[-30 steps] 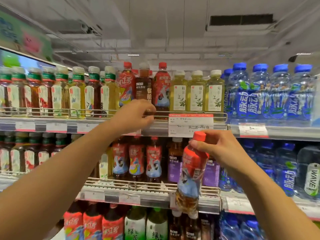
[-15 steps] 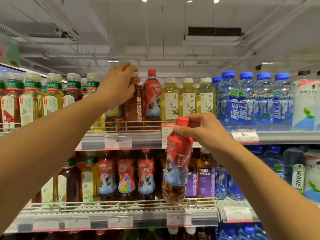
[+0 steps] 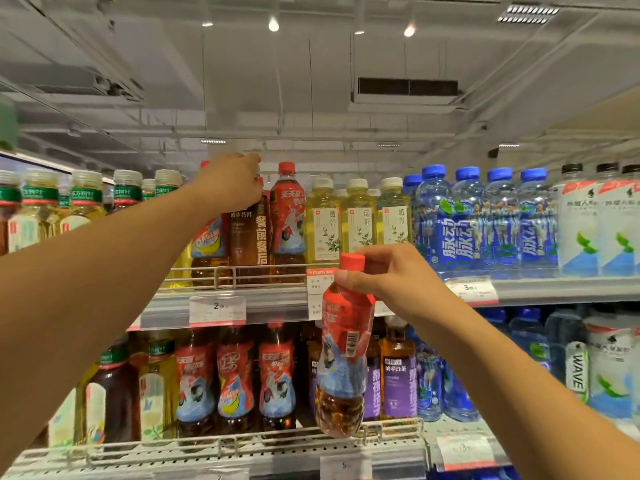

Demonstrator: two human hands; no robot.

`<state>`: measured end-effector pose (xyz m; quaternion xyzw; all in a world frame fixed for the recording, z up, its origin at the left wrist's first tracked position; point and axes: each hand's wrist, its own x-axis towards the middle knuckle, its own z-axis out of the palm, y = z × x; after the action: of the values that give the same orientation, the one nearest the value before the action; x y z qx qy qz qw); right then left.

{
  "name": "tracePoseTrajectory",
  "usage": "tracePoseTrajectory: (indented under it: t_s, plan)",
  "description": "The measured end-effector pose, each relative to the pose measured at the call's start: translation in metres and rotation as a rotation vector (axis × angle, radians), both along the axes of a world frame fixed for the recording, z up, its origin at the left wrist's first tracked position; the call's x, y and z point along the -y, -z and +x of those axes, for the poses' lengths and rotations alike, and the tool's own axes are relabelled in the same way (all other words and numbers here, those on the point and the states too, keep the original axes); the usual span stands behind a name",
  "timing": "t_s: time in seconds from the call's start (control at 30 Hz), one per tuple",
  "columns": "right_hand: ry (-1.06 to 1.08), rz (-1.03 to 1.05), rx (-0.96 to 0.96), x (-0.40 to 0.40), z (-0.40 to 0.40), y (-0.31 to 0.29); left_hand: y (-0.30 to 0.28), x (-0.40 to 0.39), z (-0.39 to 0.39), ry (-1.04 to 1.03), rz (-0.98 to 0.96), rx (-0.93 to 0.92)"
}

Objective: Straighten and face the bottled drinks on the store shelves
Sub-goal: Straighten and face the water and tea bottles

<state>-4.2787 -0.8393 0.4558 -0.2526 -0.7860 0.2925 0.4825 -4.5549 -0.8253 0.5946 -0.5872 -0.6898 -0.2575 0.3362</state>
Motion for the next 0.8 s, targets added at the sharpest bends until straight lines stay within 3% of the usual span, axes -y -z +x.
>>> tracePoseTrajectory:
  t_s: [0.3,0.53,0.8]
  plan:
    - [-0.034,-0.026,-0.008,0.005,0.019,0.005,-0.006,0.003,0.006,0.079,0.056,0.065]
    - [-0.027,-0.033,-0.018,0.009,0.025,0.004,0.003,0.025,0.012,0.335,0.144,0.478]
    - [-0.043,-0.021,-0.007,0.02,0.016,0.002,0.032,0.052,0.007,0.567,0.135,0.742]
